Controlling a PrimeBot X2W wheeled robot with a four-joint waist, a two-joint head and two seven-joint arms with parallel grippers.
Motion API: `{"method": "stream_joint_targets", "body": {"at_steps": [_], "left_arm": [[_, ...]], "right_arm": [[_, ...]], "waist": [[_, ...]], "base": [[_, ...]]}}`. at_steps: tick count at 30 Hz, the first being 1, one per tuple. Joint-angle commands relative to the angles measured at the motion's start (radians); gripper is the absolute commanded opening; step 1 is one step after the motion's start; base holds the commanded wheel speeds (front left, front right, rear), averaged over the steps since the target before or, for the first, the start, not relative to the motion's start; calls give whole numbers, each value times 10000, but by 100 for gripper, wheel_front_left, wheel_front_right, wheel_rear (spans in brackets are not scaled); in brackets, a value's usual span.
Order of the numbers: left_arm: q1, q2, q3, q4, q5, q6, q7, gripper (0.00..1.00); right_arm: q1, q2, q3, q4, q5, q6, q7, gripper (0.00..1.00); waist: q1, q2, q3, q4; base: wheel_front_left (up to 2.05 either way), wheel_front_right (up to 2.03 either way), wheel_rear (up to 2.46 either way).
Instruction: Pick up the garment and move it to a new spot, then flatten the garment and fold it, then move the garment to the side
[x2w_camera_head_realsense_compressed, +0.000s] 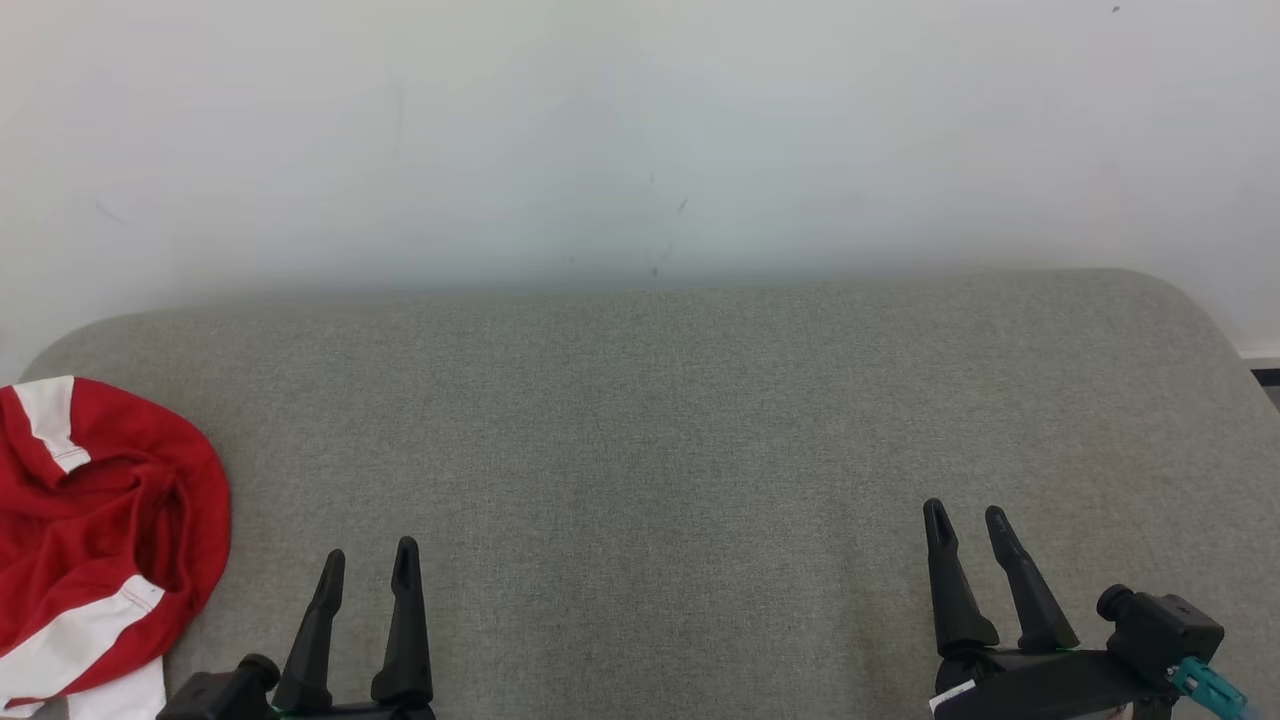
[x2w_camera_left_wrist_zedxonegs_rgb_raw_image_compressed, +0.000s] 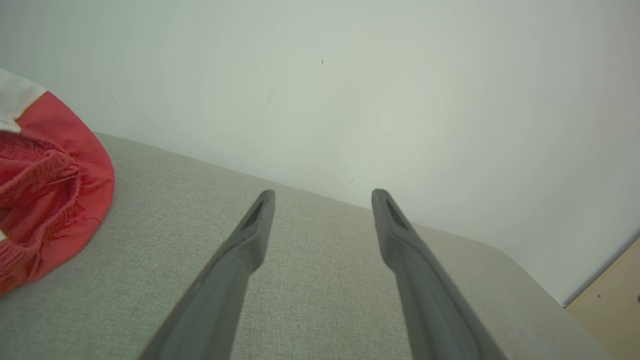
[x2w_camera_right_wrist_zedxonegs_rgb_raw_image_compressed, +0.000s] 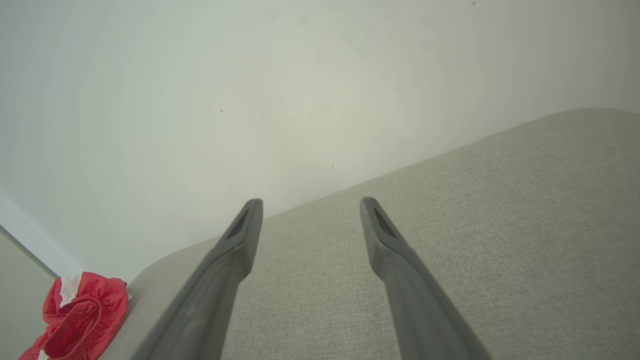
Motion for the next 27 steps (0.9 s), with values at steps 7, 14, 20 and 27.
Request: {"method": "stream_joint_targets", "body": {"at_steps": [7,14,20,27], "left_arm": [[134,45,-240,-265,1042,-8,-201,100],[234,65,-379,-346,1605,-38,-314,100],[298,62,-430,-466,2021,-72,-418,100],[330,60,-506,-468,2614,-102,-519,100]], "right_arm": [[229,-7,54,-361,-949,-11,-285,100],[380,-1,-85,-387,-1654,-12,-456,100],[500,5,-85,-521,-2196,-13,-612,100],[627,7,-1,-669,-2758,-14,-788,100]], "waist": [[0,0,-136,-31],[0,0,-177,-75],[0,0,-209,-115],[0,0,-287,-140]], "base": [[0,0,0],[0,0,0],[0,0,0],[0,0,0]]}}
